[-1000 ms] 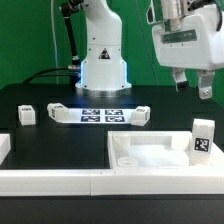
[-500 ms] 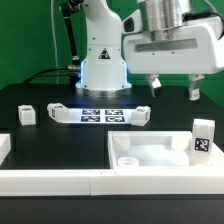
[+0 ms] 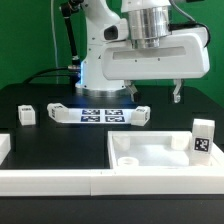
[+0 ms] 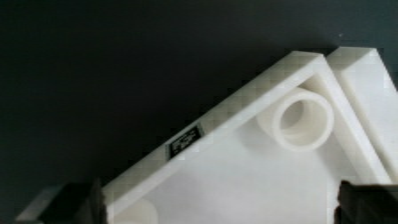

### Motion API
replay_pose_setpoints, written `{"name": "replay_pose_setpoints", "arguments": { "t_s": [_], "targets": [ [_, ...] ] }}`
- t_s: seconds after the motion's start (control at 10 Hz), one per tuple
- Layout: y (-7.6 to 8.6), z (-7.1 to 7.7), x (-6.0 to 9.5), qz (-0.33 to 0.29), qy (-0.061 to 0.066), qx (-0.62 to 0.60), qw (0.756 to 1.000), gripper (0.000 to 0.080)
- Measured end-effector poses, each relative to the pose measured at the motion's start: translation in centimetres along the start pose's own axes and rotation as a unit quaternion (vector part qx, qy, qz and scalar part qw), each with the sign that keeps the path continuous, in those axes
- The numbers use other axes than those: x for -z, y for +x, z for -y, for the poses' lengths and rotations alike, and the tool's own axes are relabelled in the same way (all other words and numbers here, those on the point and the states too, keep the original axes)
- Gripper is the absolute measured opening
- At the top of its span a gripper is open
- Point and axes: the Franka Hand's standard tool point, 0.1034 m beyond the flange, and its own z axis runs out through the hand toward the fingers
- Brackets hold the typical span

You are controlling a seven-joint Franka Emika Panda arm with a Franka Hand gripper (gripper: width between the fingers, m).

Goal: Assemble square table

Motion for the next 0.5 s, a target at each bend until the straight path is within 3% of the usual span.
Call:
{"name": "replay_pose_setpoints", "arguments": {
  "t_s": [0.1, 0.2, 0.3, 0.4, 0.5],
  "targets": [
    [-0.1, -0.3, -0.1, 0.009, -0.003, -0.003, 1.0, 0.0649],
    [-1.0, -1.2, -1.1, 0.022, -0.013, -0.001, 1.0, 0.0649],
    [-3.2, -2.8, -1.7, 0.072, -0.032, 0.012, 0.997, 0.0649],
    [-4.3, -4.9, -1.8, 0.121, -0.042, 0.018, 0.992, 0.0649],
    [-4.4, -6.1, -1.7, 0.146, -0.048, 0.008, 0.988, 0.0649]
  ]
}}
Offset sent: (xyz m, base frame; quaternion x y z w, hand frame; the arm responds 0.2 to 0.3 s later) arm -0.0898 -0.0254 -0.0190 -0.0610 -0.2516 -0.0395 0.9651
